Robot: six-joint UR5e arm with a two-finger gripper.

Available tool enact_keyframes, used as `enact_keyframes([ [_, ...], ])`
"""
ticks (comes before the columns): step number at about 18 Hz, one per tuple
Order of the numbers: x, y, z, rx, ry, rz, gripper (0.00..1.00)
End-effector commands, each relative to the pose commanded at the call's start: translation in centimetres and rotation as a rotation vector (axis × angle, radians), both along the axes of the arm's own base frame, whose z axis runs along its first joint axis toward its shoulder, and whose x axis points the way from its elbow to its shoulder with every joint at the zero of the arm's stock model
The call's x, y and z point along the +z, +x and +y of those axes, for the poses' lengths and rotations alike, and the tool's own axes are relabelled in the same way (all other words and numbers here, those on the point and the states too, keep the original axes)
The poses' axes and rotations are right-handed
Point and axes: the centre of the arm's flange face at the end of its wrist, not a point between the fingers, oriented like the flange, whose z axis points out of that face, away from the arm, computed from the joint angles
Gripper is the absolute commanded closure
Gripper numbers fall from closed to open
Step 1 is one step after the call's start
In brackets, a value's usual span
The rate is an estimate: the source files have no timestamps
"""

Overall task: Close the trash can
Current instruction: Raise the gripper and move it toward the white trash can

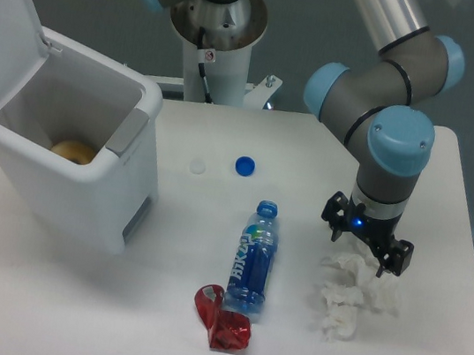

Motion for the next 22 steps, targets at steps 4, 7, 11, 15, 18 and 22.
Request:
enact_keyframes([
  [4, -0.2, 0.3, 0.1, 0.006, 0.001, -0.006, 0.00],
  [7, -1.0, 0.8, 0.1, -0.007, -0.011, -0.015, 0.00],
  [11, -2.5, 2.1, -0.3, -0.009, -0.027, -0.041, 0.00],
  [15, -2.3, 3.7, -1.0, 0.011, -0.033, -0.054, 0.00],
  [18, -3.7, 6.1, -1.9, 0.032, -0.050, -0.097, 0.00],
  [22, -3.8, 6.6, -1.4, 0.091, -0.035, -0.102, 0.00],
])
